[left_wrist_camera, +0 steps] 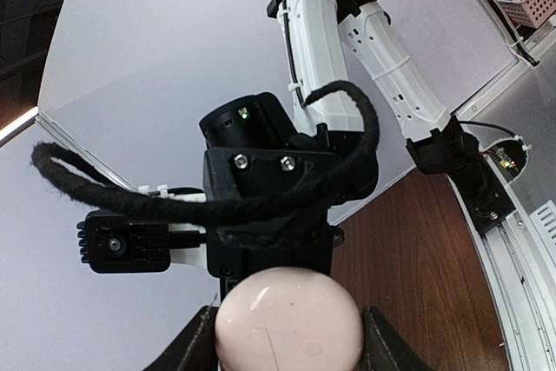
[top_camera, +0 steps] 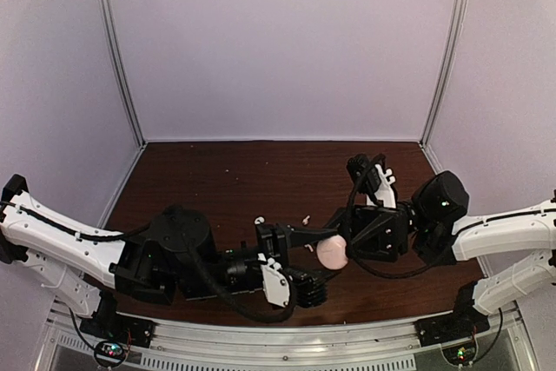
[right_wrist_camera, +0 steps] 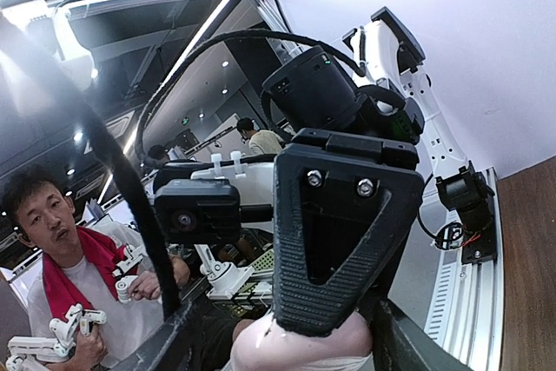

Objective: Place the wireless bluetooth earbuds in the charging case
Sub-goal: Pass from the left arm to the right

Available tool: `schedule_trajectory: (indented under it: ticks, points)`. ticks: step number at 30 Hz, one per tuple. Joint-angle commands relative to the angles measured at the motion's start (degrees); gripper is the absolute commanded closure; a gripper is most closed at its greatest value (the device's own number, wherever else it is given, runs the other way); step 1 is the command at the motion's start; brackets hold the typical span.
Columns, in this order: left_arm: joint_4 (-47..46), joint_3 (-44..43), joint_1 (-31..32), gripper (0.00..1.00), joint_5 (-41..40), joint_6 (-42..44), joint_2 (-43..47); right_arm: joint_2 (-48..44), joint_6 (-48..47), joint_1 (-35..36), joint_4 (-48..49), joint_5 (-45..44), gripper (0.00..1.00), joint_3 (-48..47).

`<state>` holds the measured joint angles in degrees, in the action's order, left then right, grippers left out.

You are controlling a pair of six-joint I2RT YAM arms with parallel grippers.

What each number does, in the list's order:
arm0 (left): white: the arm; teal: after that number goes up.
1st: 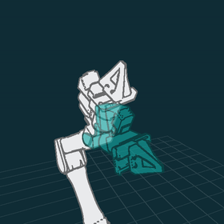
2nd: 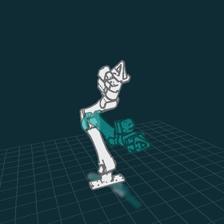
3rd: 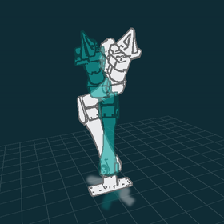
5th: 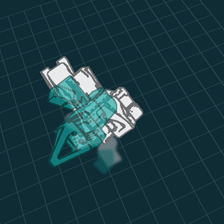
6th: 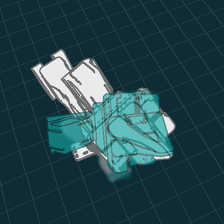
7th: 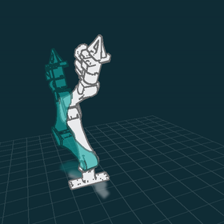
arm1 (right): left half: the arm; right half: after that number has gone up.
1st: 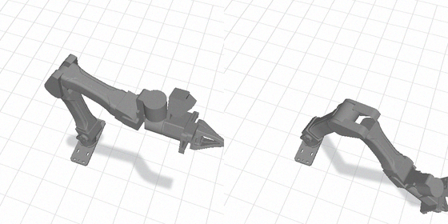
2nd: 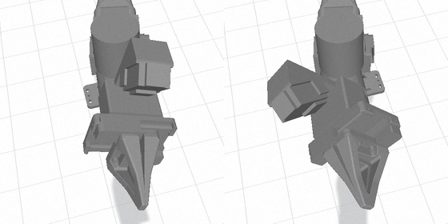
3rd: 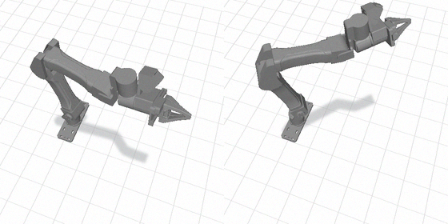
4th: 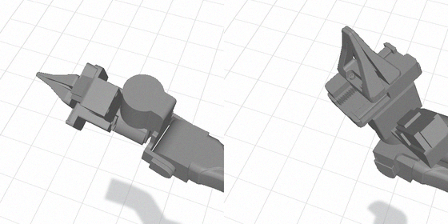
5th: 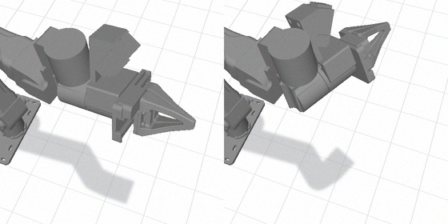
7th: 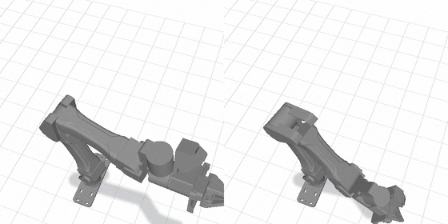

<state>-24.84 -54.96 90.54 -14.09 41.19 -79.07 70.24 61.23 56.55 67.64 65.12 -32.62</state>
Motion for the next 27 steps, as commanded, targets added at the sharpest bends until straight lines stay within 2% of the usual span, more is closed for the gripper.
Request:
schedule_trajectory:
  ticks: [1,18,27]
  points:
    - [-5.03,0.64,-0.04,0.60,0.29,1.35,0.55,0.16,2.96,0.72,6.85,2.41,0.35,-1.76]
    - [-5.83,0.88,-0.27,0.60,-0.18,2.59,-0.39,0.69,0.18,1.96,2.59,2.77,0.43,-2.87]
    - [-6.14,1.58,-0.87,0.57,-0.90,1.56,-0.27,-0.05,-2.43,1.98,-1.01,2.27,0.58,-3.13]
